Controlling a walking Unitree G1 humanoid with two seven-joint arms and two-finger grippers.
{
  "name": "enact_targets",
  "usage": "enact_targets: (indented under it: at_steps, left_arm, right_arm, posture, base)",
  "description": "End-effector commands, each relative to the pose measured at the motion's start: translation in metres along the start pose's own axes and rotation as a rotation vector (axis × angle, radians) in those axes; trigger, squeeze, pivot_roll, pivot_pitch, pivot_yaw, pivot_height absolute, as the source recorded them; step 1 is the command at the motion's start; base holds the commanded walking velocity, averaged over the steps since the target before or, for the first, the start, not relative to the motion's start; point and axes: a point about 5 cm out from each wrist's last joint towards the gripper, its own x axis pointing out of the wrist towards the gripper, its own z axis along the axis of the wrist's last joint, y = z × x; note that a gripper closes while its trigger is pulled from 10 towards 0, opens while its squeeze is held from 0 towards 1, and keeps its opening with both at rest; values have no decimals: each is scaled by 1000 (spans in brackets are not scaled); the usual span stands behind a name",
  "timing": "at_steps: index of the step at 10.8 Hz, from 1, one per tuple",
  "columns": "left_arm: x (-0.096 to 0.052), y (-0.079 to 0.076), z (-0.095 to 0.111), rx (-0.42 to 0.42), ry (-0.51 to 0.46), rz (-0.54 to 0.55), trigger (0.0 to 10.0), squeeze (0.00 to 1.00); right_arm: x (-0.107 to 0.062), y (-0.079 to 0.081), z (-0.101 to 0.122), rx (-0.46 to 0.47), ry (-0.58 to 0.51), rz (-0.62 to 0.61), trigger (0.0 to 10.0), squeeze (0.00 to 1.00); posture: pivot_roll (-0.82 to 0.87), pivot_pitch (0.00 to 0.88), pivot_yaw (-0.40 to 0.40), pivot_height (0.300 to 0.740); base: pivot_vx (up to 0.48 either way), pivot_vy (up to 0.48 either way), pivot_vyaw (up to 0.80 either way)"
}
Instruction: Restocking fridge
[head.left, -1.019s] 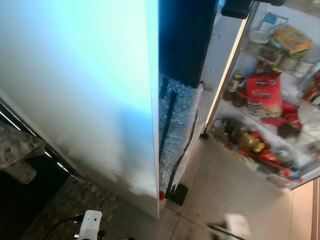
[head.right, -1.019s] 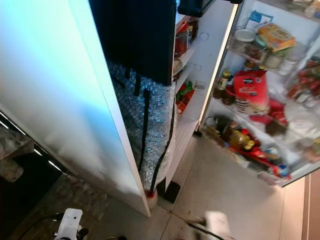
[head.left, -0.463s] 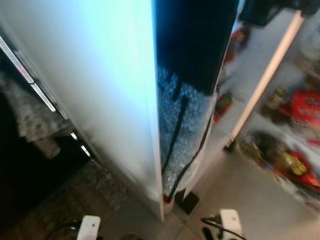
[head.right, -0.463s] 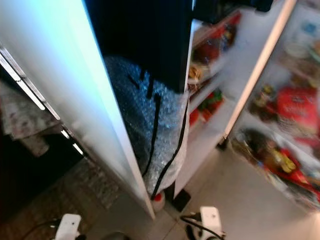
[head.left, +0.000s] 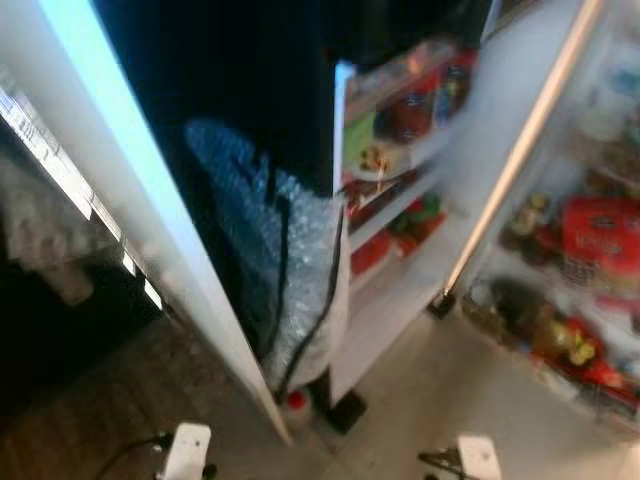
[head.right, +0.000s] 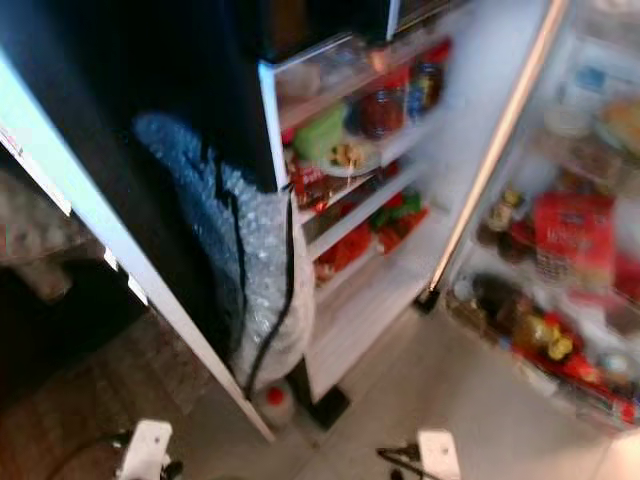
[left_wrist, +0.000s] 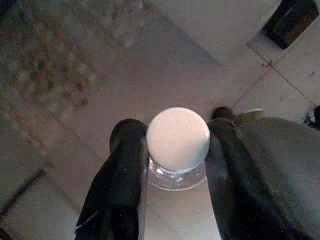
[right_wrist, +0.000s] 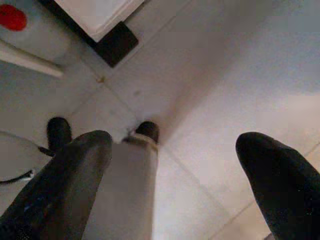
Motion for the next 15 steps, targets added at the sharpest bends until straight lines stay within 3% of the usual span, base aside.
enact_targets:
  at_steps: [1,4,6,12,15]
  left_arm:
    - [-4,4,-15,16,48,9,10000,0]
    - [-4,4,-15,12,46,11,10000,0]
    - [-4,4,-14,9,45,12,10000,0]
    - [-3,4,-13,10,43,12,10000,0]
    - [-3,4,-13,8,42,13,10000,0]
  right_arm:
    - [0,8,-7,-16,25,29,10000,0]
    - [-2,-1,-13,41,38,7,10000,0]
    - [-2,0,-12,11,35,24,10000,0]
    - [2,18,-3,69,-3,56,10000,0]
    - [1,15,-4,68,-8,61,10000,0]
  posture:
    - [92,149,23,740]
    - [85,163,24,740]
    - [88,170,24,740]
    - [94,180,38,740]
    - [93,177,37,740]
  base:
    - [0,-371,800]
    - [0,-375,267]
    - [0,-375,400]
    - [0,-375,133]
    - [0,-374,0]
